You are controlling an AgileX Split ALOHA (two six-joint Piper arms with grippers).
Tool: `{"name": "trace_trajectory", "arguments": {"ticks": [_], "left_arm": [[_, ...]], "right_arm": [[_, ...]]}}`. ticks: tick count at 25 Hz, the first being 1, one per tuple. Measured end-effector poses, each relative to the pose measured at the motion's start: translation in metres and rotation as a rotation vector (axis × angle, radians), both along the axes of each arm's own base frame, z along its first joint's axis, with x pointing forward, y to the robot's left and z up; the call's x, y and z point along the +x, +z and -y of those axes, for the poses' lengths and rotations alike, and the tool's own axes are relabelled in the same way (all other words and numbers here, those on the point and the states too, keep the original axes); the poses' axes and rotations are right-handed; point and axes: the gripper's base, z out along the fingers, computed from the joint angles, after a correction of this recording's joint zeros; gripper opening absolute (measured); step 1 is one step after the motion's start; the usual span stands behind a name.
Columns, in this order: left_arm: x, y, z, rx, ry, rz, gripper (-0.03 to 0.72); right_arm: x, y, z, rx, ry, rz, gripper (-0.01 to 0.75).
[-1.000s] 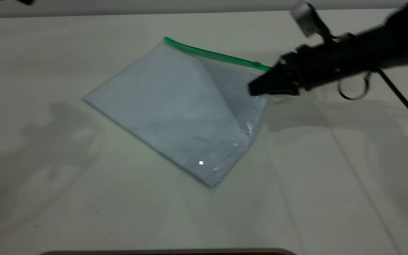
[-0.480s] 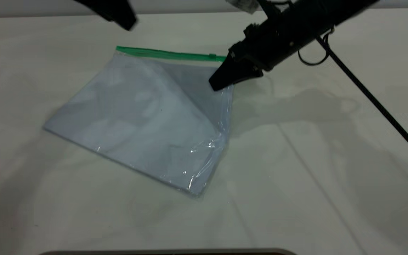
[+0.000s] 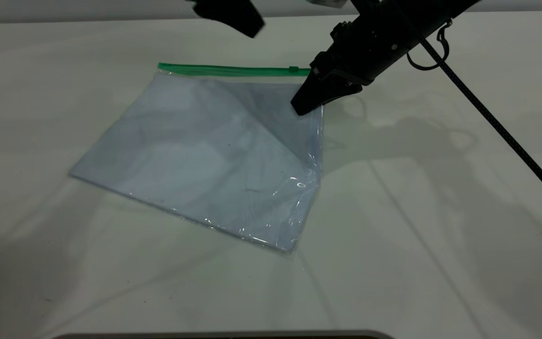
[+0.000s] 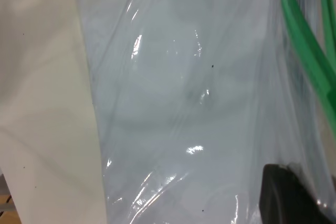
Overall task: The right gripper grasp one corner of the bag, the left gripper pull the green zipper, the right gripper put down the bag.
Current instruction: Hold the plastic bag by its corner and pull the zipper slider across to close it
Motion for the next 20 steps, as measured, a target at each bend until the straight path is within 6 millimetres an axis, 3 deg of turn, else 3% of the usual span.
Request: {"name": "trace_trajectory", "arguments": {"ticks": [10,20], "left_arm": [[-0.004,-0.045,0.025,-0.102,-0.105,0.036,0.545],[0.001,-0.06,0.027,-0.137,-0.043,0.046,0.545]], "right_arm": [[-0.002,0.001,-0.001,0.012,0.017,-0.015,0.035],[-0.003,0.001,-0.001,0.018,0.024,-0.021,0.035]]}}
